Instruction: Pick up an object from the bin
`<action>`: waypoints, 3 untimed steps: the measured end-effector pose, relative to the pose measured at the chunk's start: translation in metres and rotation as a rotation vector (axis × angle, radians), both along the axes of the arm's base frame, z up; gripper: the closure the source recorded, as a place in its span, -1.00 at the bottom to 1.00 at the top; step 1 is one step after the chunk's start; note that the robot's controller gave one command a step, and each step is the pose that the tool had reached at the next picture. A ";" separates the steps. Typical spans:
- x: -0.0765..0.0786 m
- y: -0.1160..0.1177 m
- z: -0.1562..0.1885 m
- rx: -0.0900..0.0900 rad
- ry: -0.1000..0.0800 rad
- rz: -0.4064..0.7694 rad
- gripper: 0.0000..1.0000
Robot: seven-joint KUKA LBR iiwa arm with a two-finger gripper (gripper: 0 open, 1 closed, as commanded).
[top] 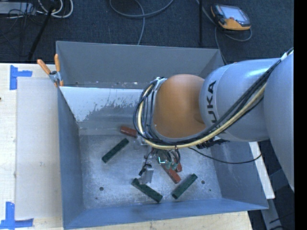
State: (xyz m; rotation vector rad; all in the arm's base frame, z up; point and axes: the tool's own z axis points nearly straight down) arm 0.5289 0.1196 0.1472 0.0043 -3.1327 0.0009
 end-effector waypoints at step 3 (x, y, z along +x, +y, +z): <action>-0.054 -0.046 -0.048 -0.003 -0.006 -0.470 -1.00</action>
Offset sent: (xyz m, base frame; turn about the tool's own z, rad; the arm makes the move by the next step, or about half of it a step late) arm -0.0431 -0.0380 -0.0772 0.2059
